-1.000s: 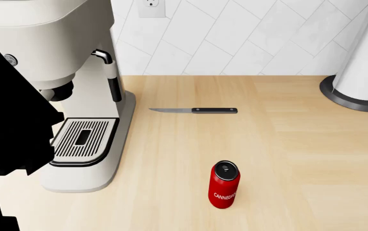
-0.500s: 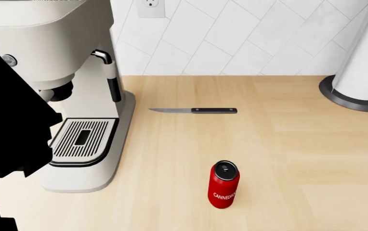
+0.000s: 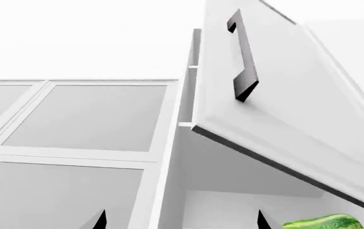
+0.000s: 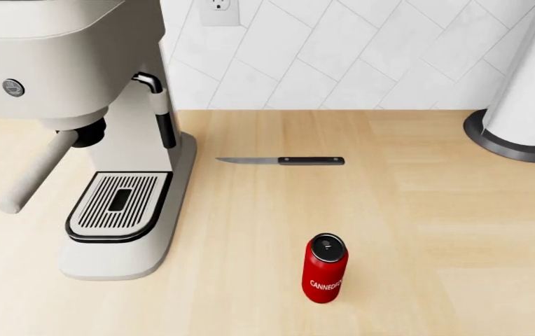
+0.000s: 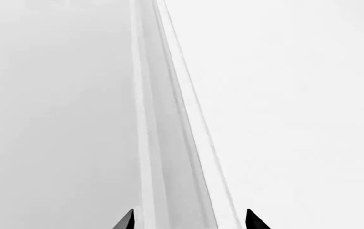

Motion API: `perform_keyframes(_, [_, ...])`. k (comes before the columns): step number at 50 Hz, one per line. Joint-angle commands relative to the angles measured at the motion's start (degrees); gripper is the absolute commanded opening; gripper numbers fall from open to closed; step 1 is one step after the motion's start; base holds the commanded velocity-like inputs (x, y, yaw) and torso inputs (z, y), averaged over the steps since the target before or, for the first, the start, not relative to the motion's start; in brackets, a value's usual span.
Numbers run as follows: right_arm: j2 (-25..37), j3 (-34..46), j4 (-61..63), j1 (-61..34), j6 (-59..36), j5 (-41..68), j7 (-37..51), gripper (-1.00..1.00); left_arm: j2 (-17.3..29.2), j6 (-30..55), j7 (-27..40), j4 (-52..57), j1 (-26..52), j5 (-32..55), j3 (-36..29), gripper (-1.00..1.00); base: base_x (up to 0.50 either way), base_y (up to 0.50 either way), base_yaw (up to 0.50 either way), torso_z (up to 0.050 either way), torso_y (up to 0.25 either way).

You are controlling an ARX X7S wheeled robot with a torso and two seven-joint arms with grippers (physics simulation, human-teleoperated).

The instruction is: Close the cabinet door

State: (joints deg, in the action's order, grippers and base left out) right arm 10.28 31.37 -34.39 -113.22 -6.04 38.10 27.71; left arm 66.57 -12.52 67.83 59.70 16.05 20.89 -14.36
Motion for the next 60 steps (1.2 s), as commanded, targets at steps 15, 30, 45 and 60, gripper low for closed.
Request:
perform_keyframes(15, [-10.3,58.0,-26.7,-18.7,19.7,43.8,-10.5,1.00,-11.8,-17.5,-11.5,0.3,-61.0,9.2,67.3,1.00,0.00,0.00,0.00,0.000,0.000])
perform_keyframes(30, [-10.3,57.3,-25.4,-16.7,18.8,39.3,-11.0,1.00,-27.2,-16.2,-25.8,0.3,-61.0,16.9,76.1,1.00,0.00,0.00,0.00,0.001,0.000])
perform_keyframes(45, [-10.3,57.2,-27.6,-12.0,23.0,40.1,-12.4,1.00,-41.7,-13.1,-38.2,0.3,-61.0,24.4,88.6,1.00,0.00,0.00,0.00,0.000,0.000])
perform_keyframes(60, [-10.3,57.9,-15.9,-10.8,23.9,42.8,-13.0,1.00,-51.3,-11.2,-48.4,-0.8,-60.4,37.3,103.0,1.00,0.00,0.00,0.00,0.000,0.000])
